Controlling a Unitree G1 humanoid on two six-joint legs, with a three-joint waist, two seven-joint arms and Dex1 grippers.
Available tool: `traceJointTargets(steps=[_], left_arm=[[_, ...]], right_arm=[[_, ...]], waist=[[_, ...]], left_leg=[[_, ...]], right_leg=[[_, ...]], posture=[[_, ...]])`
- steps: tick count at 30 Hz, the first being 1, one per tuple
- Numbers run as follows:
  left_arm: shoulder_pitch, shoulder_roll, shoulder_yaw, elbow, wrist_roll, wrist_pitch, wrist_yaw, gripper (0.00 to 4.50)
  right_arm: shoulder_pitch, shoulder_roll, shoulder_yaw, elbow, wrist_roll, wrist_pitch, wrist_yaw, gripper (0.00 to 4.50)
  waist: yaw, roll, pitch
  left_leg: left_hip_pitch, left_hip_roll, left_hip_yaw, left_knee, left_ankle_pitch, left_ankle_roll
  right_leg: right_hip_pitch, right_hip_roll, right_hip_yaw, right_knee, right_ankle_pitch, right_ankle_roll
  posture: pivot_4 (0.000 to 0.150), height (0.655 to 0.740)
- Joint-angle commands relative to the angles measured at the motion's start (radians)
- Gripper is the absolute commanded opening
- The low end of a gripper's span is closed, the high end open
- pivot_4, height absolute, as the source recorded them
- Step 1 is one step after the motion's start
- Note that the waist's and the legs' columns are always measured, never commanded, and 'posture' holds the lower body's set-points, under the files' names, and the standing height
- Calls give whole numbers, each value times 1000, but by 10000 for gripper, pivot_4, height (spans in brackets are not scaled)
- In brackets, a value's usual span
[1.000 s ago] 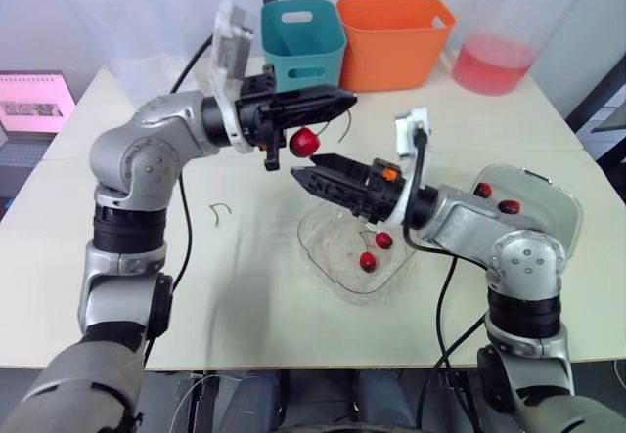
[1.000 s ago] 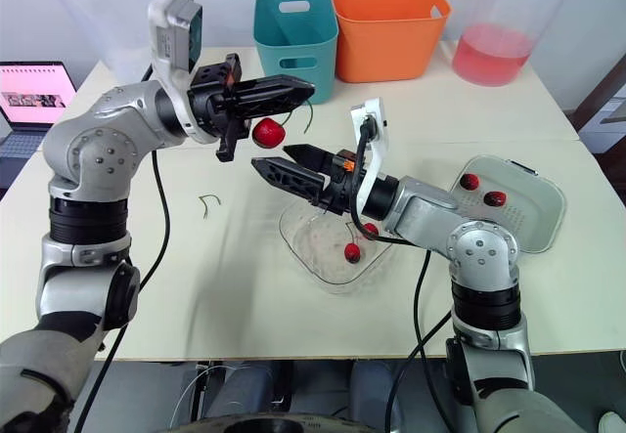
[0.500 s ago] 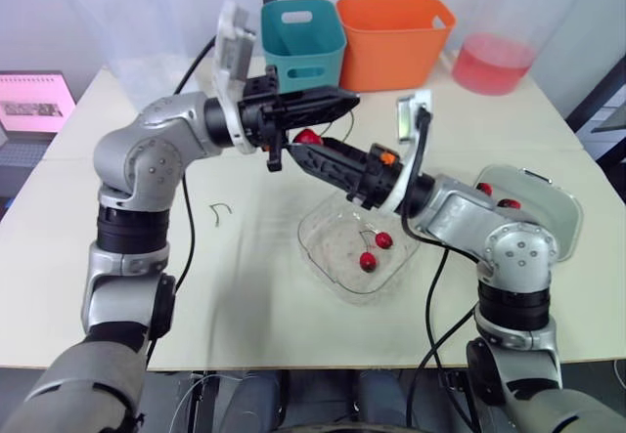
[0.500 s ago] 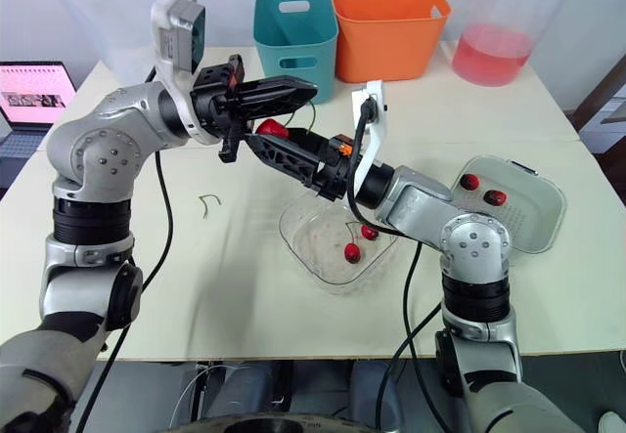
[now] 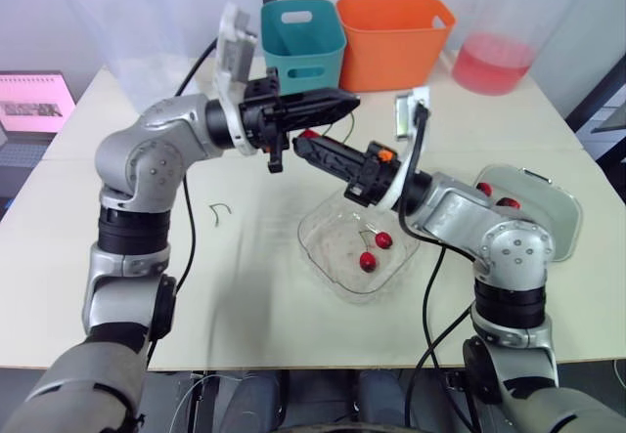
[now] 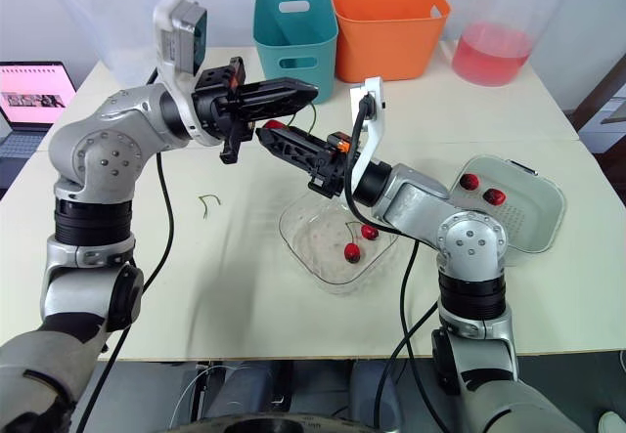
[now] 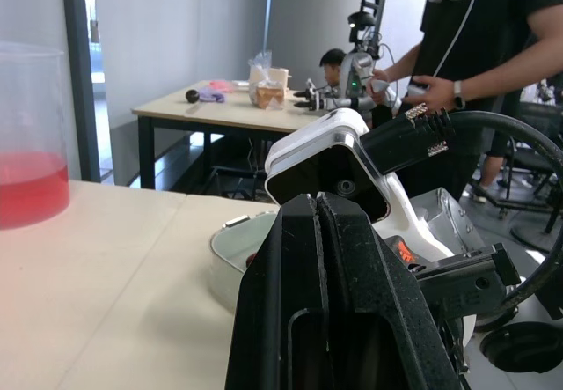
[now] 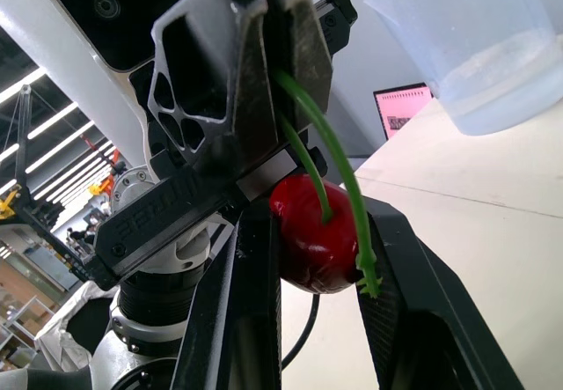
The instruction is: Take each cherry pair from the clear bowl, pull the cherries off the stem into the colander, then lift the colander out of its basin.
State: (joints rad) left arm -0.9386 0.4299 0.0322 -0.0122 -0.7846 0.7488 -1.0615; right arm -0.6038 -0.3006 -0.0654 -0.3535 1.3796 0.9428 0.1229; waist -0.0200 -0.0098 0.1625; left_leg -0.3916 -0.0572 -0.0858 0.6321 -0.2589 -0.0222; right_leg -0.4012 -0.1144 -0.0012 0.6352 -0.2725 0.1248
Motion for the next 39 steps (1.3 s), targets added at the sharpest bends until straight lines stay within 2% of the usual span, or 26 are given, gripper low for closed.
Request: traceJointTargets(steps=[1,18,24,27,33,35,39], left_arm=[[-24,9,19,-13,0,-21,-3,0],[-39,-1,29,6,8,-39,4,0],[-33,6,20,9,22,-50,-2,0],[-14,21,2,8,56,-76,-13,0],[31,45,-11,5,98,-109,-21,0],[44,48,-7,-3,95,-103,-21,0],[72,51,-11,-12,98,-102,-25,0]], right_arm=[[9,-17,7,-33,-11,2,18,9083],[100,-93,68,-77,-132,37,101,9083],[107,-94,55,-86,-125,42,105,9083],[112,-133,-3,-95,-88,43,109,9083],[166,-378,-243,-76,-84,38,158,9083],[235,-520,-351,-36,-141,45,228,9083],[417,-724,-484,28,-287,29,379,9083]], waist=[[0,0,0],[0,0,0],[1,0,0],[2,0,0],[11,0,0],[12,0,0],[12,0,0]], left_leg=[[0,0,0,0,0,0],[0,0,0,0,0,1],[0,0,0,0,0,1],[0,0,0,0,0,1],[0,0,0,0,-2,4],[0,0,0,0,-3,5],[0,-1,2,1,-4,7]], right_leg=[[0,0,0,0,0,0],[0,0,0,0,0,0],[0,0,0,0,0,0],[0,0,0,0,0,0],[2,-1,0,-2,0,0],[3,0,-1,-3,0,0],[4,-1,-1,-4,0,0]], posture=[[1500,7400],[1500,7400],[1500,7400],[1500,7400],[1500,7400],[1500,7400],[1500,7400]])
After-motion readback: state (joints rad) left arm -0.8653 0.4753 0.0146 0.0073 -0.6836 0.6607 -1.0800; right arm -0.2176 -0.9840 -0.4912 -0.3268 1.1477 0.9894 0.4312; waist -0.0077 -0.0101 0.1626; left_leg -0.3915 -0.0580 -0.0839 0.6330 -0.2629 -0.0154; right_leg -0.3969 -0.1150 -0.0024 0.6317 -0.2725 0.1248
